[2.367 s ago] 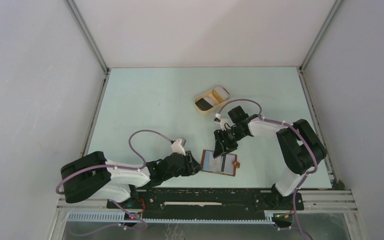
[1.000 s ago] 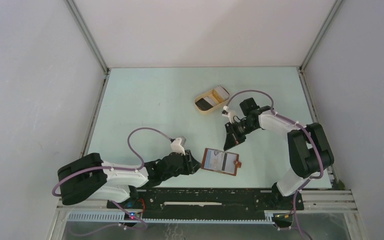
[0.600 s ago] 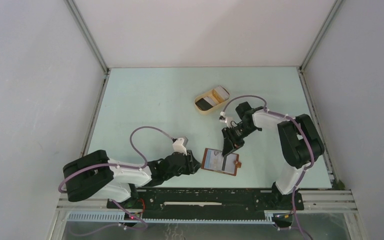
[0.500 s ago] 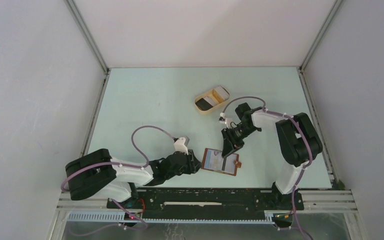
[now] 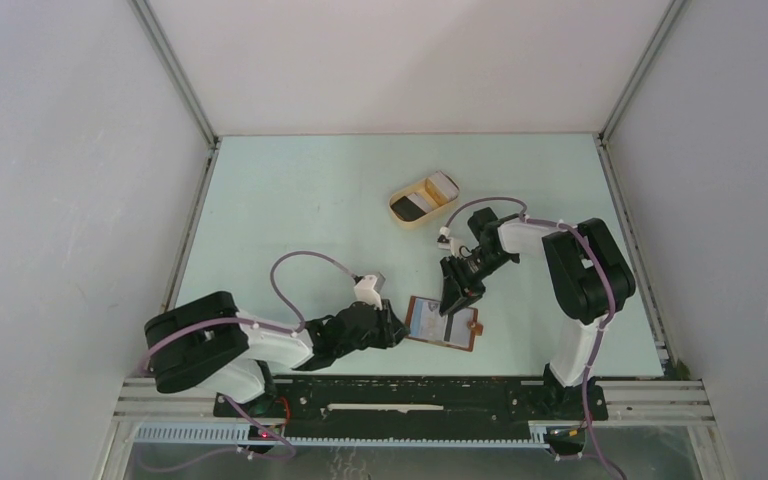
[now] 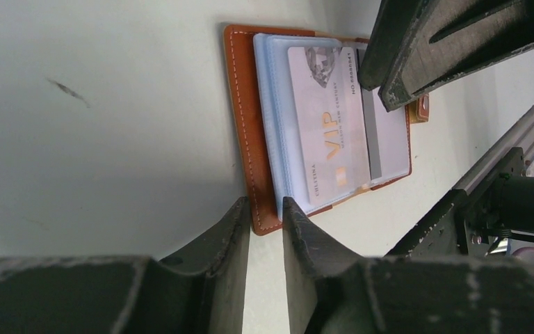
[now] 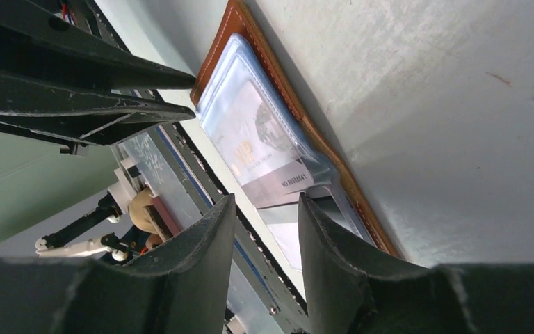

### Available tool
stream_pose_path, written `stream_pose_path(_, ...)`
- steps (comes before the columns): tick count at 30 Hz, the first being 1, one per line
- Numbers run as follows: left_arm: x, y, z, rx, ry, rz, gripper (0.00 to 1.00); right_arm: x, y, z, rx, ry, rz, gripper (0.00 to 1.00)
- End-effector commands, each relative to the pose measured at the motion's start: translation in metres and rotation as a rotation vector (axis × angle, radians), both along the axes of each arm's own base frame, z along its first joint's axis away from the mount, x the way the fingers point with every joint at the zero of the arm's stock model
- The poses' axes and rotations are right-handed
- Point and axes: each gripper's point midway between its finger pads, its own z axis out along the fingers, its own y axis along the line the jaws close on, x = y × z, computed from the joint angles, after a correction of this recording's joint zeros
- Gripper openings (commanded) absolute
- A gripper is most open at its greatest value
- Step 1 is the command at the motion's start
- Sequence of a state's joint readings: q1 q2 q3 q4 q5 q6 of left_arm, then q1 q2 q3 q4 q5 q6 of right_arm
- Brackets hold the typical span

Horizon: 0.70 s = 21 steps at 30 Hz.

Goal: Put the credit cards into the card holder
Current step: Insert the credit card into the card holder.

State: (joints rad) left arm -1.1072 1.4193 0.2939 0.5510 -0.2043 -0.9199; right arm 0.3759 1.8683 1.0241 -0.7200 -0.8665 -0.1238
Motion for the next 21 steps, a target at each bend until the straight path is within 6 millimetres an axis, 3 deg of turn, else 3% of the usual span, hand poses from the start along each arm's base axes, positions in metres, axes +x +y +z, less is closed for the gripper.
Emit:
stream_pose_path(1, 0.002, -0.022, 0.014, -0.065, 0.003, -0.038, 0.27, 0.014, 0.005, 0.001, 0.002, -0.019, -0.030, 0.48)
stream_pose_path(21, -0.006, -0.035, 0.015, -0.114, 0.028, -0.092, 0.23, 0.013, 0.014, 0.009, 0.066, 0.019, -0.038, 0.49)
